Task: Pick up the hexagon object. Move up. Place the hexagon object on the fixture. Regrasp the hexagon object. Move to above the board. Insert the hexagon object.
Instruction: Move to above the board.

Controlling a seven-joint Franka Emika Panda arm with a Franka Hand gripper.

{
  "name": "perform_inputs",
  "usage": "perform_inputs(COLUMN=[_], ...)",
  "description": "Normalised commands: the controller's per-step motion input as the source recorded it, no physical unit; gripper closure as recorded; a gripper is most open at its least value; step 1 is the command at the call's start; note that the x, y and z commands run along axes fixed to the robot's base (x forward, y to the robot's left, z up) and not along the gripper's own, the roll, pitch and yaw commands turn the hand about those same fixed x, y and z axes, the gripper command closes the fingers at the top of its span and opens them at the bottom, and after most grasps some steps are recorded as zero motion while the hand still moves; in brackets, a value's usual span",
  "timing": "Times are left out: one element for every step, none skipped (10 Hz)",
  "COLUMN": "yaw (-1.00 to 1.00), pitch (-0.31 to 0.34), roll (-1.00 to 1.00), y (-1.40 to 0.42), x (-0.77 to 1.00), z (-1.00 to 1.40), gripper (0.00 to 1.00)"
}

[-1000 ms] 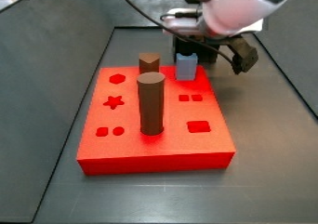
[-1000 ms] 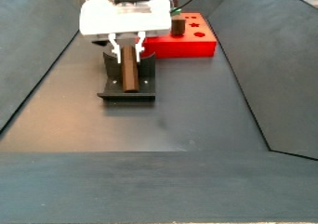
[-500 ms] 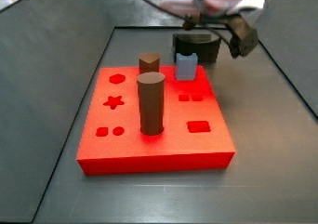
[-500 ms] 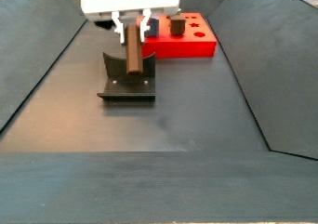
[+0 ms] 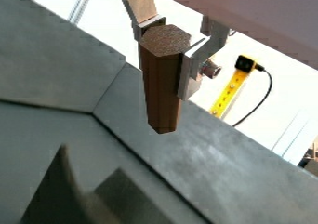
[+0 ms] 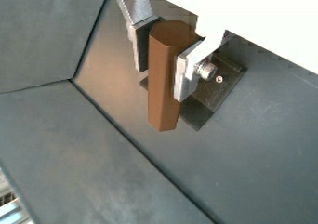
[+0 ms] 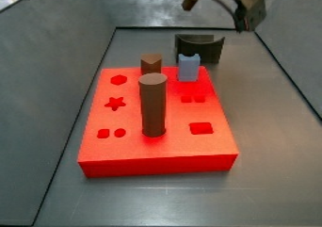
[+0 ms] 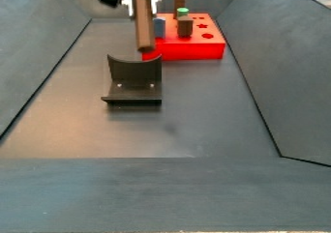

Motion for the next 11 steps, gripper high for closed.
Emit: perform_inputs(yaw=[0.03,0.02,0.01,0.00,-0.01,-0.02,-0.02,-0.03,-0.03,-0.03,-0.03], pitch=[-0.003,-0.015,-0.025,-0.026,-0.029,-0.029,-0.023,-0.017,-0.012,-0.006,0.004], roll=[-0.09,-0.08,-0.08,-0.08,-0.08,-0.08,-0.08,-0.08,-0.08,-0.08,-0.08], y=[0.02,0.02,0.02,0.02,0.02,0.02,0.02,0.02,0.02,0.02,0.02], x=[-0.16,-0.16,-0.16,-0.15,-0.15,-0.15,-0.15,-0.15,-0.15,-0.15,-0.14], z=[1.00,1.00,1.00,1.00,1.00,1.00,1.00,1.00,1.00,1.00,1.00], gripper=[1.00,1.00,1.00,1.00,1.00,1.00,1.00,1.00,1.00,1.00,1.00])
